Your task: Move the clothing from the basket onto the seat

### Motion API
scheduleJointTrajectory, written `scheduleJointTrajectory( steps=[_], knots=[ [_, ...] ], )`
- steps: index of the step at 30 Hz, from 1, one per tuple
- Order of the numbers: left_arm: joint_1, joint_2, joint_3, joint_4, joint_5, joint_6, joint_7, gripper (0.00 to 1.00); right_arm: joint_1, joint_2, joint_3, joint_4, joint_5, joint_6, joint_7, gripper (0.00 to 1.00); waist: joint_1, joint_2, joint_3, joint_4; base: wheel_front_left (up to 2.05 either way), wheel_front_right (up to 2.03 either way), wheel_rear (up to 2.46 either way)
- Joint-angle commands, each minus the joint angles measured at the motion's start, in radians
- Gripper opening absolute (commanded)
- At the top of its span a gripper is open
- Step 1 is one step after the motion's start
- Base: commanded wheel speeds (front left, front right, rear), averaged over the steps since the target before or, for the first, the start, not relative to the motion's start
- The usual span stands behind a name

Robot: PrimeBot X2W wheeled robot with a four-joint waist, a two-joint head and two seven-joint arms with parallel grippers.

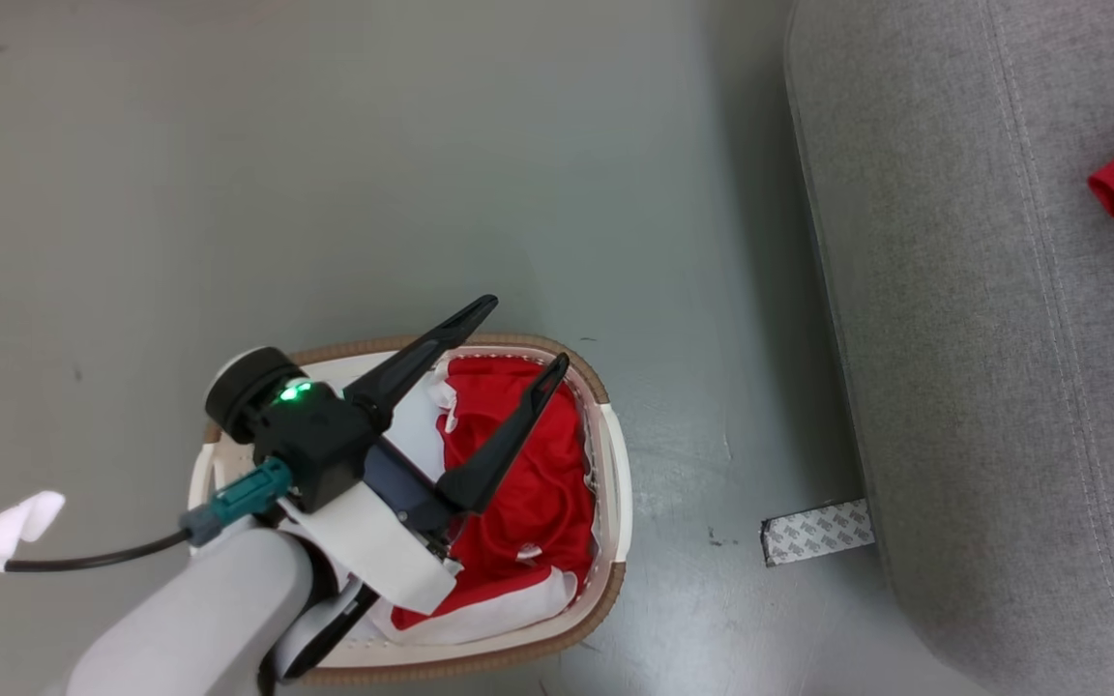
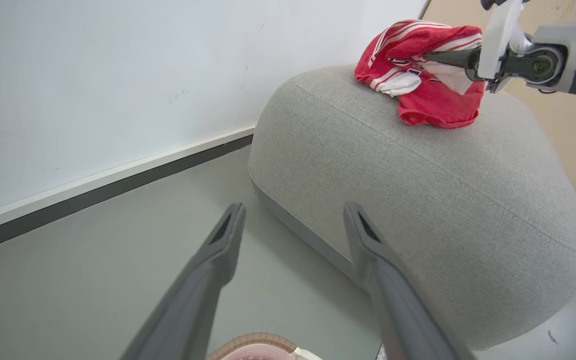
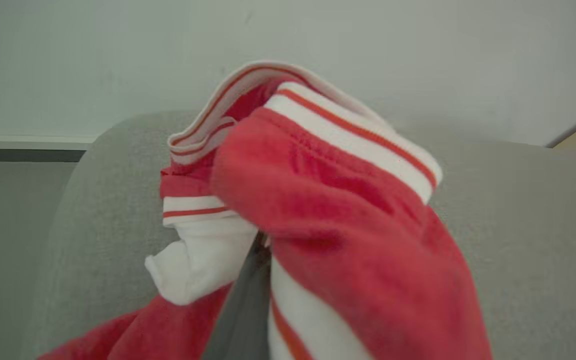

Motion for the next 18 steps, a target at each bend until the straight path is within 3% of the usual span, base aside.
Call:
scheduleJointTrajectory(
  steps=[1,3,4,6,7,15,18],
  knots=[
    [-0.013,0.008,0.004,0.002,0.001,-0.001,-0.002,1.0,0.015,0.004,0.012,0.016,0.014,-0.002,0.009,0.0,-0.0001,0.0,0.001,0.001,0.0,0.0,0.0],
    [-0.013,0.008,0.004,0.007,-0.001,-0.001,-0.004,1.0,0.02,0.003,0.027,0.03,0.025,-0.002,0.012,0.0,-0.0001,0.0,-0.002,0.0,0.0,0.0,0.0],
    [-0.012,0.008,0.004,0.01,-0.003,0.0,-0.006,1.0,0.021,0.003,0.033,0.039,0.026,-0.002,0.019,0.06,-0.0001,0.0,-0.006,-0.001,0.0,0.0,0.0],
    [-0.007,0.004,0.004,0.018,-0.006,0.004,-0.009,1.0,0.022,0.003,0.046,0.05,0.032,-0.002,0.029,0.49,-0.0001,0.0,-0.018,-0.005,0.0,0.0,0.0],
    [-0.002,0.001,0.003,0.023,-0.008,0.005,-0.012,1.0,0.021,0.004,0.049,0.054,0.04,-0.002,0.036,1.0,-0.0001,0.0,-0.027,-0.007,0.0,0.0,0.0],
    [0.053,-0.033,0.005,0.083,-0.032,0.022,-0.033,1.0,0.062,-0.041,0.169,0.029,0.111,-0.002,0.097,1.0,-0.0001,0.0,-0.185,-0.027,0.0,0.0,0.0],
    [0.089,-0.048,0.016,0.114,-0.047,0.038,-0.04,1.0,0.092,-0.085,0.215,-0.006,0.151,-0.002,0.148,1.0,-0.0001,0.0,-0.271,-0.034,0.0,0.0,0.0]
  ],
)
